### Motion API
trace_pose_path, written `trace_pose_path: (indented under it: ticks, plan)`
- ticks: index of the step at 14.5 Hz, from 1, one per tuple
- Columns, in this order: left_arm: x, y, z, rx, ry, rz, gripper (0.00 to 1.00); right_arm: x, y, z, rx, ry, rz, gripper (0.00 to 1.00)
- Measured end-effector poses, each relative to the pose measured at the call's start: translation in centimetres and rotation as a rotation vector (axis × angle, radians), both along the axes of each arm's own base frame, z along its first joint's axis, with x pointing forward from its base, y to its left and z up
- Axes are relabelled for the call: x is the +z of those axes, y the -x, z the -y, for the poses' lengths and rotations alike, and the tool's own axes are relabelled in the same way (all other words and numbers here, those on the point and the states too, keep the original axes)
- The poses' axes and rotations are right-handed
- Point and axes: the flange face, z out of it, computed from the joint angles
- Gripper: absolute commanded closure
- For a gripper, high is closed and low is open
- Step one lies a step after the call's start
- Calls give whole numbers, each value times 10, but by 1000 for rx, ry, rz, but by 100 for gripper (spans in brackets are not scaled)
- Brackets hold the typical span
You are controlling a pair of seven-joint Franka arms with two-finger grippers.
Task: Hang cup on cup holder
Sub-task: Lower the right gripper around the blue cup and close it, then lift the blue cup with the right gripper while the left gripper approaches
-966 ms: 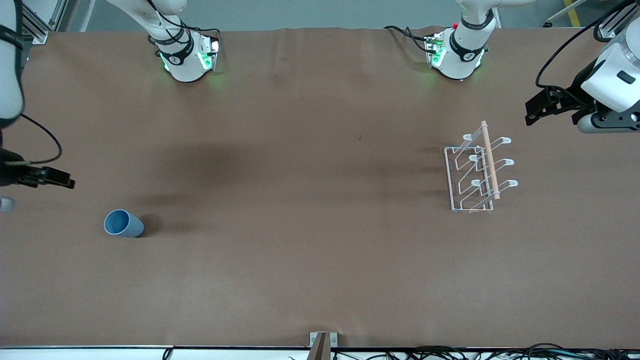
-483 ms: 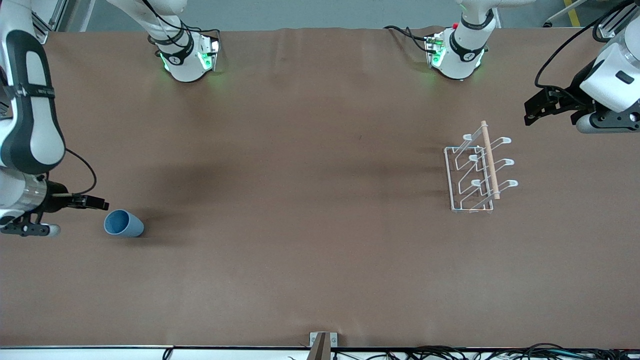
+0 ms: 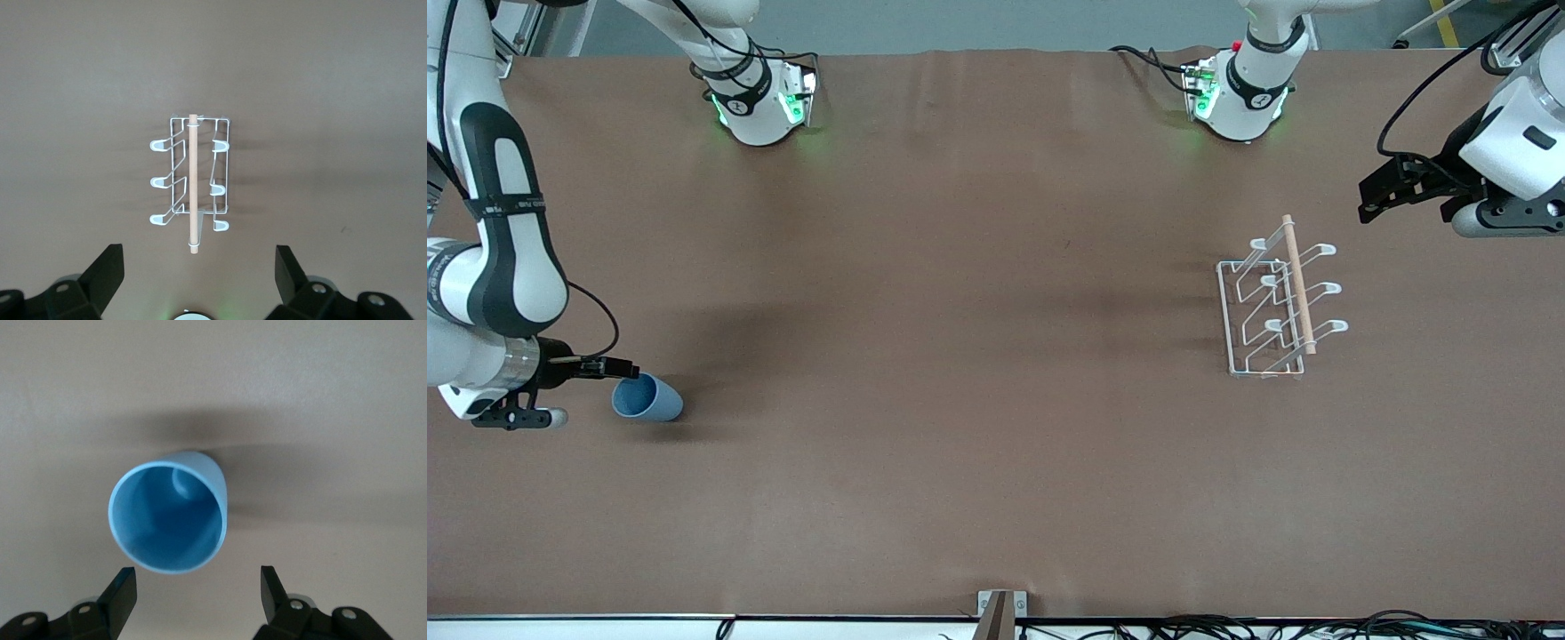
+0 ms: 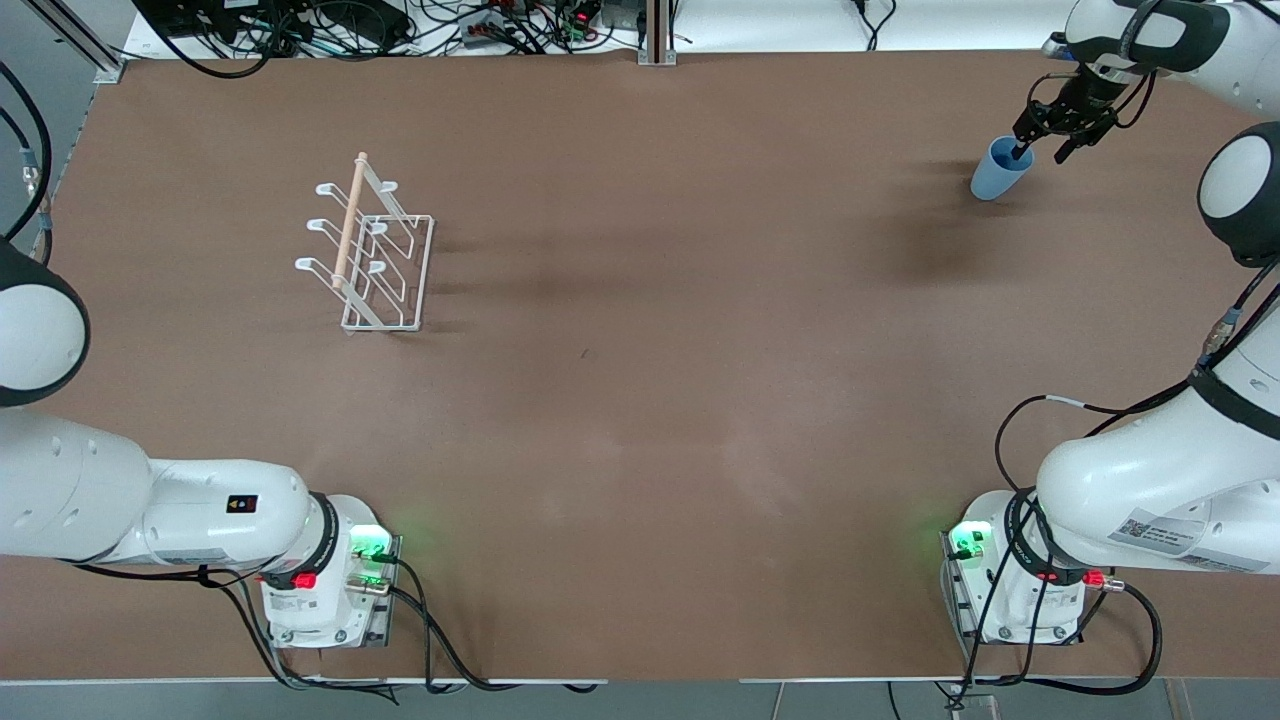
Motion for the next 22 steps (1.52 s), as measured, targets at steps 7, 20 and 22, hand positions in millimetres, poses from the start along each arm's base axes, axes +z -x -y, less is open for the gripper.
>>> trace_pose_path:
  ticks: [7, 20, 22]
  plan:
    - [-3, -2, 0, 1, 16, -8, 0, -36, -12, 1, -5, 18, 69, 29]
    - [-4, -2, -1, 2, 17, -9, 0, -54, -12, -9, -64, -65, 24, 99]
    - [-4, -2, -1, 2, 17, -9, 0, -43, -14, -17, -66, -82, 1, 99]
